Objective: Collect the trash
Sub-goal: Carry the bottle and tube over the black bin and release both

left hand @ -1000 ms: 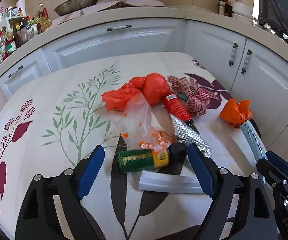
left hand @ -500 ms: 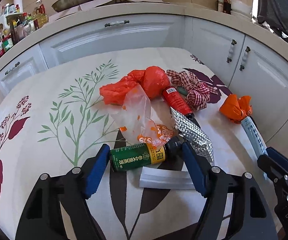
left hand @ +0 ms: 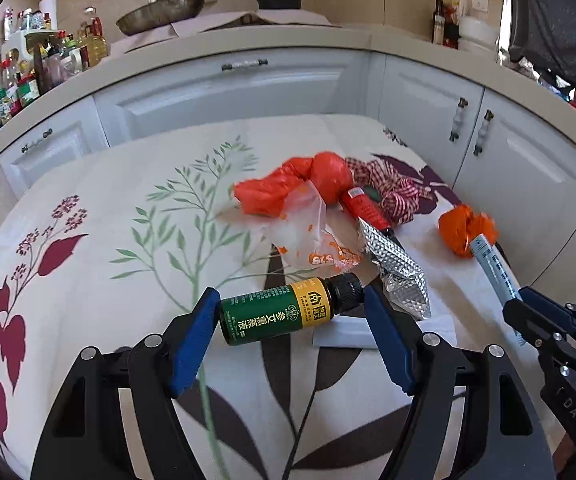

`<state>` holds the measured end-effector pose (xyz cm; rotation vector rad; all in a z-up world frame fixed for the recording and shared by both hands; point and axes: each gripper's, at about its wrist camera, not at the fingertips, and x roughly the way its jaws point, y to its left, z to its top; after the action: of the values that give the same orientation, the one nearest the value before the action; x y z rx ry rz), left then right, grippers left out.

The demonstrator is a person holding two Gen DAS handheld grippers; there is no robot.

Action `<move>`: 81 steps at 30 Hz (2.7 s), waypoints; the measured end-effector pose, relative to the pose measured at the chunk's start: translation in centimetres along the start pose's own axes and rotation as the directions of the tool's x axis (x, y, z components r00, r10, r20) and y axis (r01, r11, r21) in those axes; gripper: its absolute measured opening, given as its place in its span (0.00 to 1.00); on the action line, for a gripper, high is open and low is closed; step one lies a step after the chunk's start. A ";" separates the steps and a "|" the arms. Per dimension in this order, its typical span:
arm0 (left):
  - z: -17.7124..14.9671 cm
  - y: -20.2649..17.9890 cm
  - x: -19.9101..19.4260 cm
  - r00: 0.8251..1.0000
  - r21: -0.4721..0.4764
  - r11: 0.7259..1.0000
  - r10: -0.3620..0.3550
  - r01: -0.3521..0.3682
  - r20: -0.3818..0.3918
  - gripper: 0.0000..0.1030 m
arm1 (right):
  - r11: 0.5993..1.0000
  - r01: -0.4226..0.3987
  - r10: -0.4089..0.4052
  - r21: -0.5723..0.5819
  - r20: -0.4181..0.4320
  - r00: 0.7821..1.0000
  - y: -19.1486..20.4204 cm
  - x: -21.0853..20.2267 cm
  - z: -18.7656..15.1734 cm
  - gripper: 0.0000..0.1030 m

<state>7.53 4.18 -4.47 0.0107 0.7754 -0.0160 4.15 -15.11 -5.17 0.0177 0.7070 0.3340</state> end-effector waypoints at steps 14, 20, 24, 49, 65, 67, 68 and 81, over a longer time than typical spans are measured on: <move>1.5 0.5 -3.8 0.995 -0.038 0.999 -0.026 0.030 0.094 0.69 | 1.000 0.029 -0.029 0.006 0.076 0.997 -0.6 -2.7 1.4 0.20; 2.8 -1.2 -4.3 0.989 -0.027 0.998 -0.057 0.062 0.135 0.69 | 0.996 0.080 -0.084 0.038 0.109 0.991 -2.9 -3.6 2.0 0.20; 3.8 -2.6 -4.3 0.985 -0.019 0.996 -0.081 0.085 0.154 0.69 | 0.991 0.121 -0.128 0.063 0.131 0.983 -4.8 -4.1 2.6 0.20; 8.5 -16.4 0.9 0.965 0.109 0.981 -0.181 0.163 0.188 0.69 | 0.934 0.312 -0.341 0.172 0.177 0.923 -17.5 -2.4 4.9 0.20; 9.8 -21.1 5.8 0.977 0.132 0.981 -0.160 0.142 0.139 0.69 | 0.928 0.313 -0.346 0.203 0.155 0.925 -21.2 0.9 5.4 0.20; 9.8 -21.5 6.3 0.981 0.139 0.981 -0.152 0.135 0.124 0.69 | 0.927 0.312 -0.345 0.209 0.150 0.926 -21.6 1.4 5.4 0.20; 9.8 -21.6 6.6 0.982 0.142 0.981 -0.150 0.132 0.119 0.69 | 0.927 0.310 -0.344 0.212 0.148 0.927 -21.8 1.6 5.4 0.20; 10.0 -22.9 9.3 0.991 0.141 0.984 -0.121 0.112 0.060 0.70 | 0.923 0.305 -0.338 0.237 0.115 0.934 -23.8 4.9 5.3 0.30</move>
<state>20.77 -18.99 -3.94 0.0951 0.7042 -0.1802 18.01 -35.64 -7.30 0.1303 0.5773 -0.0624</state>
